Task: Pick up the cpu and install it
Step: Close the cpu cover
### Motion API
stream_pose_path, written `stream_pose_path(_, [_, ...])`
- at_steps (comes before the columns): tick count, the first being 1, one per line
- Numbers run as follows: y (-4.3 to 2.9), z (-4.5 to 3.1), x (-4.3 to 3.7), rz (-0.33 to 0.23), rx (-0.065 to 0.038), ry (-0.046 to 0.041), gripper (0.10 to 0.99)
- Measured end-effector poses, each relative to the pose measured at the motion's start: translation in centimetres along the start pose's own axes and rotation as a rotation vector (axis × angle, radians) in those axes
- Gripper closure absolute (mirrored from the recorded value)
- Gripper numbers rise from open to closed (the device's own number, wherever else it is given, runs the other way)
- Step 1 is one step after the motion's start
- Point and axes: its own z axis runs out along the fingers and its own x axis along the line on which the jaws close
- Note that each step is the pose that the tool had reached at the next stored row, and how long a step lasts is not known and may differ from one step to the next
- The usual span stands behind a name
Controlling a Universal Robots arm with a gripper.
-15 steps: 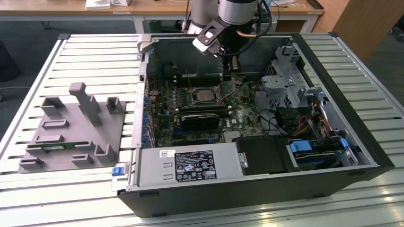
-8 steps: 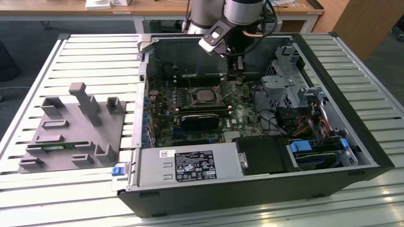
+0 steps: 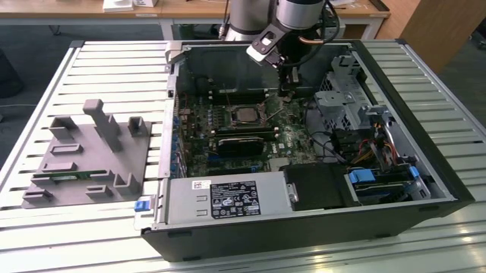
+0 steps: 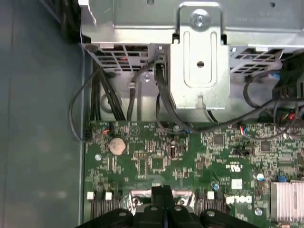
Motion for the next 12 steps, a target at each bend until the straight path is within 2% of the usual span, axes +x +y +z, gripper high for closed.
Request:
stream_pose_path(3, [0.39,0.13,0.08,-0.001,0.0,-0.0006,0.98])
stream_pose_path(12, [0.93,0.27,0.21,-0.002,0.0,-0.0014,0.98])
